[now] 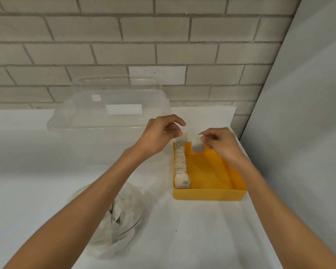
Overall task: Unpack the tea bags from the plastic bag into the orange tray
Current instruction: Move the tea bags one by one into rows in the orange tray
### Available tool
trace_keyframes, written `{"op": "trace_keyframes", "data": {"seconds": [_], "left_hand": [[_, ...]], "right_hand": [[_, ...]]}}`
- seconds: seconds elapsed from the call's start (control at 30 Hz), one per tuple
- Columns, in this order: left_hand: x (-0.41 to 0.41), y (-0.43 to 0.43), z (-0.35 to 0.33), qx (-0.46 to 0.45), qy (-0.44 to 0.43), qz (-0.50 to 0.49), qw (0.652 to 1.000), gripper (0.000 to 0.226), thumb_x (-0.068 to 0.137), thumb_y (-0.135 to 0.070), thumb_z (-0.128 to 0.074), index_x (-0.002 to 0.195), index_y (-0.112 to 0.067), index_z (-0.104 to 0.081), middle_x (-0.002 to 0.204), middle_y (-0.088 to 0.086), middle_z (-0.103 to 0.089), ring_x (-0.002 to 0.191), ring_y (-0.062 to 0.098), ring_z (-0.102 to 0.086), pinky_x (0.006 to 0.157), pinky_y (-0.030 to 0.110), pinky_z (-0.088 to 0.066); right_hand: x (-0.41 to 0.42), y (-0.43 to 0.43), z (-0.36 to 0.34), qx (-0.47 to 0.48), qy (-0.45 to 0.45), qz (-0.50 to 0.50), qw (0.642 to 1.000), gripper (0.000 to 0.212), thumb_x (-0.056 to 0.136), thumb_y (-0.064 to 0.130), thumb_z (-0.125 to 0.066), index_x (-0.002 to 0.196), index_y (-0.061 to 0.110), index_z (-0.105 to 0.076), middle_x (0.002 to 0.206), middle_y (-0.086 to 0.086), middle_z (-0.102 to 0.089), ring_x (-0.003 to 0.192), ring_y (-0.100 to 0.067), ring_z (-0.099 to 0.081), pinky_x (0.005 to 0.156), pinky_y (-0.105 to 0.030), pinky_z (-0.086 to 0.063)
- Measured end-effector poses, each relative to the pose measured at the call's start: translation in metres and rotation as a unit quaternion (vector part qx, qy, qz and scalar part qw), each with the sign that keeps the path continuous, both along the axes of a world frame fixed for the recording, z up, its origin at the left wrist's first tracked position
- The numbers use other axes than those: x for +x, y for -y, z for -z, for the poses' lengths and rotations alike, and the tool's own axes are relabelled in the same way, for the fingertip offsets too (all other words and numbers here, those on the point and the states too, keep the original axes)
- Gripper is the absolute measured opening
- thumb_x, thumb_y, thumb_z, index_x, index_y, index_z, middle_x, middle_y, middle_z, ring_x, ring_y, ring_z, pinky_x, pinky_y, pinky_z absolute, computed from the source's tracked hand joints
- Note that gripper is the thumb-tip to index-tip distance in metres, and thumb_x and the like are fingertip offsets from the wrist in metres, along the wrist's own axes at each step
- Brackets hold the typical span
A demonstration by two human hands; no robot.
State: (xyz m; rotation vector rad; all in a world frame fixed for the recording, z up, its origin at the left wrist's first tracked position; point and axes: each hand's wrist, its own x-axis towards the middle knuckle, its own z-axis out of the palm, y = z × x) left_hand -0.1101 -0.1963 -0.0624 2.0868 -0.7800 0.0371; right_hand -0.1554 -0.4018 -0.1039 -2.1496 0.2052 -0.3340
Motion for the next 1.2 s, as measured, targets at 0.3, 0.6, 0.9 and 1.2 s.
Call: {"op": "trace_keyframes", "data": {"seconds": [0.3, 0.6, 0.9, 1.2], "left_hand": [[0.003, -0.003, 0.001, -0.006, -0.007, -0.004, 1.0, 0.019, 0.087, -0.012, -0.068, 0.104, -0.021, -0.069, 0.081, -0.012, -0.066, 0.076, -0.008, -0.06, 0.073, 0.001, -0.042], [0.002, -0.001, 0.007, -0.013, -0.016, 0.009, 1.0, 0.015, 0.087, -0.01, -0.067, 0.099, -0.018, -0.071, 0.084, -0.015, -0.066, 0.079, -0.009, -0.061, 0.074, 0.003, -0.044], [0.003, 0.006, 0.014, 0.002, -0.016, 0.009, 1.0, 0.013, 0.087, -0.01, -0.067, 0.097, -0.017, -0.072, 0.091, -0.006, -0.07, 0.083, 0.0, -0.062, 0.072, 0.002, -0.043], [0.012, 0.047, 0.026, 0.043, -0.039, 0.0, 0.998, 0.012, 0.089, -0.004, -0.063, 0.094, -0.011, -0.071, 0.093, -0.003, -0.066, 0.079, 0.003, -0.056, 0.063, 0.001, -0.04]], "right_hand": [[0.045, -0.015, 0.055, -0.053, -0.066, 0.11, 0.99, 0.015, 0.089, -0.003, -0.056, 0.096, 0.01, -0.057, 0.098, -0.011, -0.063, 0.084, -0.019, -0.054, 0.056, -0.017, -0.038], [0.051, -0.021, 0.06, -0.045, -0.088, 0.142, 0.985, 0.015, 0.086, -0.007, -0.054, 0.099, 0.002, -0.057, 0.096, -0.011, -0.059, 0.086, -0.019, -0.051, 0.067, -0.024, -0.039], [0.046, -0.022, 0.058, -0.067, -0.073, 0.1, 0.99, 0.017, 0.087, -0.006, -0.058, 0.096, 0.002, -0.07, 0.103, -0.014, -0.069, 0.088, -0.017, -0.057, 0.073, -0.017, -0.04], [0.029, 0.005, 0.046, -0.083, -0.086, 0.06, 0.991, 0.028, 0.089, -0.003, -0.053, 0.104, 0.011, -0.071, 0.103, -0.007, -0.069, 0.086, -0.012, -0.055, 0.068, -0.016, -0.04]]}}
